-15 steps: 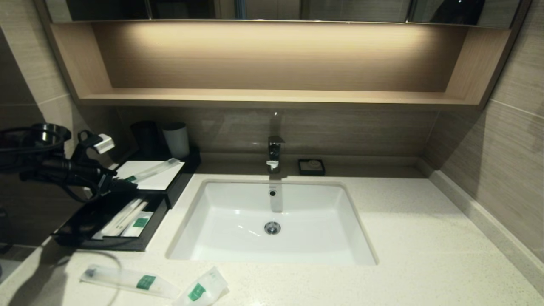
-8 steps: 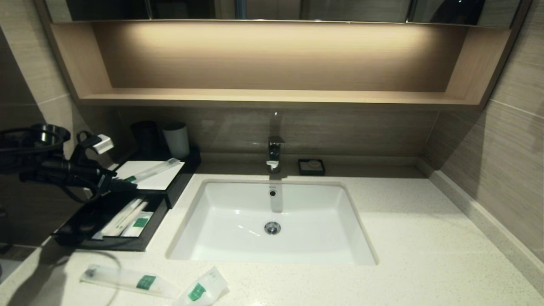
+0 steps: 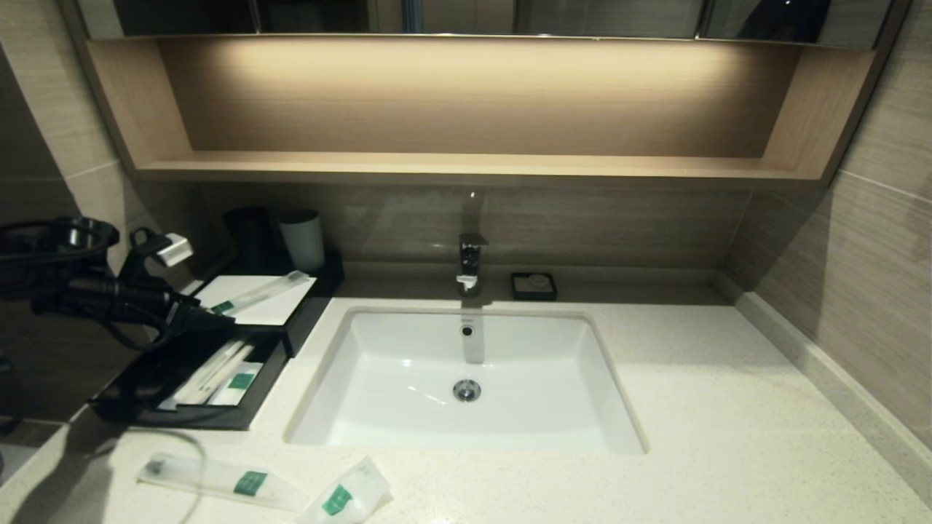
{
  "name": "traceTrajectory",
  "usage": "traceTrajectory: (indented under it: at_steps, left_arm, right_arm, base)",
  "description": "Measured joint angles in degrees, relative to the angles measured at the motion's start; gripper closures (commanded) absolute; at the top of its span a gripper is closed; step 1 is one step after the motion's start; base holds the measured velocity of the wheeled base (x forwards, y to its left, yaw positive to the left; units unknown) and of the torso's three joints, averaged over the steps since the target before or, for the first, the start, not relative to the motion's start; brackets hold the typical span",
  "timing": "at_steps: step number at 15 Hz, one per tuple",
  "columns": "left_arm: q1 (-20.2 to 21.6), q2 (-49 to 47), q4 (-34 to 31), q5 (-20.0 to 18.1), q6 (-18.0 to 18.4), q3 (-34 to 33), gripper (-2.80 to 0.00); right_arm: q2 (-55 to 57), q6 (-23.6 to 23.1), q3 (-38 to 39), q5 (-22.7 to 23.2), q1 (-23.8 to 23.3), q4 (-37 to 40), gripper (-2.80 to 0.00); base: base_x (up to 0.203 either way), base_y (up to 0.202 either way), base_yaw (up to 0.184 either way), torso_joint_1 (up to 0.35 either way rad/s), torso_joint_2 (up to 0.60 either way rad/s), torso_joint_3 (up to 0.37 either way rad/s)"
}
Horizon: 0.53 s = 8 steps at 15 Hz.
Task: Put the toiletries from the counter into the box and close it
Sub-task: Pick up the bathroom toiletry
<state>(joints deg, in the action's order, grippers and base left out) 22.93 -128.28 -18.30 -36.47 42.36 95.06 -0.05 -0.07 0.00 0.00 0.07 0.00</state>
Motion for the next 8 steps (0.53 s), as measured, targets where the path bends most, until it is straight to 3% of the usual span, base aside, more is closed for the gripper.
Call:
traceTrajectory:
  at_steps: [8]
  left_arm:
    - [0.38,-0.28,-0.09,-0.75,-0.35,0.0,-2.8]
  right_arm:
    - [0.0,-0.02,0.0,-0.01,0.0,-0.02,0.0]
  base:
    - [0.0,0.0,0.0,0.0,0.0,0.0]
